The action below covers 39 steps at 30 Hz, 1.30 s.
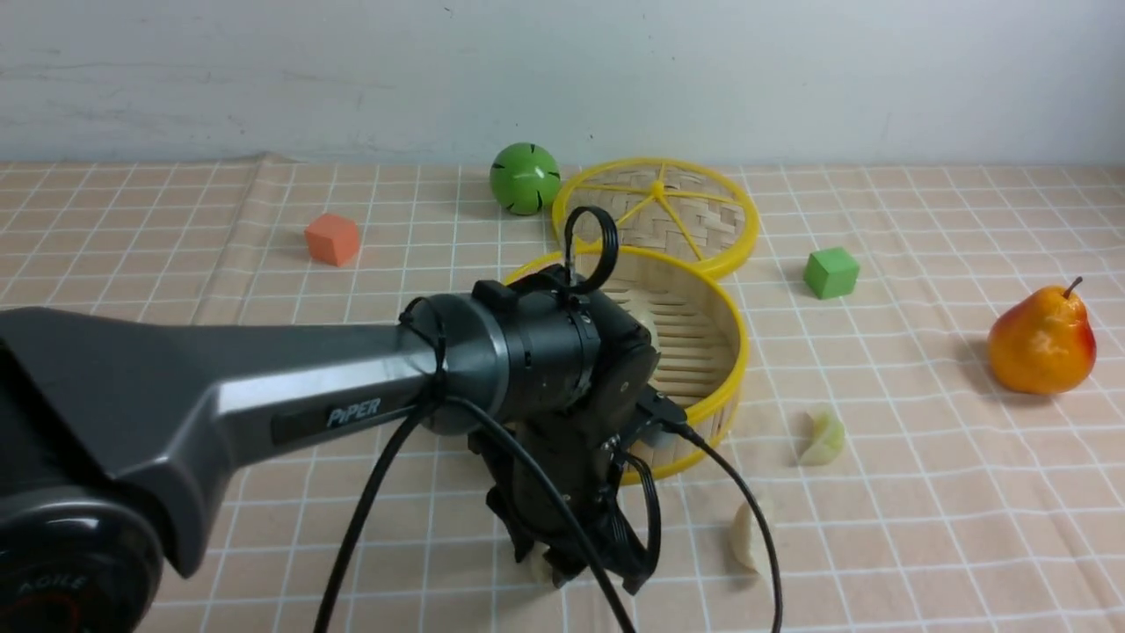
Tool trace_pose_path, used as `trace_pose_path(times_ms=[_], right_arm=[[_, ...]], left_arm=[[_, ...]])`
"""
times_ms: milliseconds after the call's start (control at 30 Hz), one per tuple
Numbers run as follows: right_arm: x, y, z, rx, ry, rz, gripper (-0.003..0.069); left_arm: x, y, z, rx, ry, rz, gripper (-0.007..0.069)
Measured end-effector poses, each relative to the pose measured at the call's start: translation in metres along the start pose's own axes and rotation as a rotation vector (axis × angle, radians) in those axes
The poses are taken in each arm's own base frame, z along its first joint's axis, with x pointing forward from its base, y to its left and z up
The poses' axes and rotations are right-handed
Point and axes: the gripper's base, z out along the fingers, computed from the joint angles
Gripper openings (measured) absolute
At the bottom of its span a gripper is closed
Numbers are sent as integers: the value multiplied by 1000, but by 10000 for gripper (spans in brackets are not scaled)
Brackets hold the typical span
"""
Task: Put the dumplings into the steamer on the table with the brown tablecloth.
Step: 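Reach for and grasp a dumpling on the table with the left gripper, then place the dumpling into the bamboo steamer basket with the left gripper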
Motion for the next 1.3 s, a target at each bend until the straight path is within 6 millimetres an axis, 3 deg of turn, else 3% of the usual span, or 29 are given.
trace_pose_path(times_ms=[67,233,333,367,467,600,667,867,1033,1300], right_arm=[[0,0,0,0,-1,0,98],[0,0,0,0,-1,0,101],[0,0,0,0,-5,0,104],[-1,0,0,0,-9,0,105],[-2,0,0,-1,-25,0,105],[-4,0,0,-2,-46,0,105],[-5,0,0,-2,-56,0,105],[-6,0,0,-4,-67,1,105],[-6,1,0,-16,-67,8,105],[-6,2,0,-22,-66,13,112]], left_arm=[[-1,0,-2,0,2,-1,180],[-4,3,-16,-10,47,-8,187],[-11,5,-39,-11,10,-19,187],[-17,8,-60,-11,-35,-28,187],[-28,12,-94,-18,-121,-40,187],[-43,19,-117,-27,-216,-66,187],[-51,24,-119,-27,-244,-103,187],[-79,59,-89,-32,-281,-284,187],[-93,95,-49,-50,-295,-382,187],[-99,105,-13,-54,-288,-396,187]])
